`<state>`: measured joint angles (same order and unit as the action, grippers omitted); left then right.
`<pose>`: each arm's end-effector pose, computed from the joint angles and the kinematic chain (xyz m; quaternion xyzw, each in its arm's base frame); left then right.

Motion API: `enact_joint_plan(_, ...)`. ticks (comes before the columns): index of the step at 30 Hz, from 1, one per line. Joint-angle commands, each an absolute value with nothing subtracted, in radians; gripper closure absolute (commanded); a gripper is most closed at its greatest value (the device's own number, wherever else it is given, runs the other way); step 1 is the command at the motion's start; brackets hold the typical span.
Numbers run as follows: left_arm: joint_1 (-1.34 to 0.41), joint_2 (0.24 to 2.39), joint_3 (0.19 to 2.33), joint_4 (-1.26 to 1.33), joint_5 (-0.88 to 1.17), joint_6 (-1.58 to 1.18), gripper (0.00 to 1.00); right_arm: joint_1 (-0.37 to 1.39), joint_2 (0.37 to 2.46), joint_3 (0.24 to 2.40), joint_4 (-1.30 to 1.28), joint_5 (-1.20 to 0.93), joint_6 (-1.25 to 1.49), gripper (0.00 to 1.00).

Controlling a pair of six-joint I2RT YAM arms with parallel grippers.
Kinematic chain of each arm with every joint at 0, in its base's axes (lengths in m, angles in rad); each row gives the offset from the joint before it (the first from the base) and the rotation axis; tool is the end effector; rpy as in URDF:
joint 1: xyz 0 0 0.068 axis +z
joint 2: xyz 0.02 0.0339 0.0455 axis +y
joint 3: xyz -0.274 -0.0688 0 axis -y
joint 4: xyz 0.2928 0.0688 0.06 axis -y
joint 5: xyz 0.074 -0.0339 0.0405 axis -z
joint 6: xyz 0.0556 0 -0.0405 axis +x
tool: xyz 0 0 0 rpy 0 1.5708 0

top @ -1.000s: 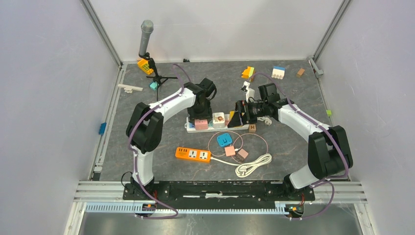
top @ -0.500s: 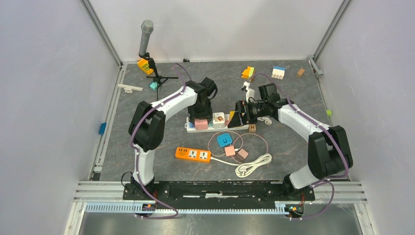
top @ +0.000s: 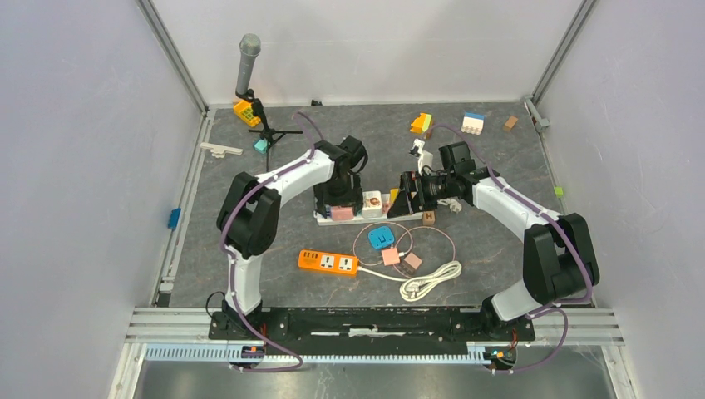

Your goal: Insert the plug

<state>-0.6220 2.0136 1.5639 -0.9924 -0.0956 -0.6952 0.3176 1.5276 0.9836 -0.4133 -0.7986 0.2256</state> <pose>0.3638 -0.2543 0.1596 -0.0395 0.9960 -0.0016 0.0800 0.3245 0.1486 0.1948 -0.1577 0.8720 0.4317 0.1686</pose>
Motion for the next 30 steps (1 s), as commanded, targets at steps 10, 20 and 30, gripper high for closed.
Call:
enact_joint_plan(10, -0.541, 1.817, 1.589, -1.016, -0.014, -0.630, 0.00, 0.313, 1.490, 1.002, -0.419, -0.767, 0.204, 0.02)
enact_joint_plan(20, -0.466, 1.723, 1.556, -0.882, 0.136, -0.587, 0.00, 0.312, 1.495, 0.959, -0.409, -0.760, 0.200, 0.02)
enact_joint_plan(30, -0.436, 1.813, 1.555, -0.768, 0.220, -0.544, 0.00, 0.313, 1.537, 0.924, -0.363, -0.770, 0.214, 0.02)
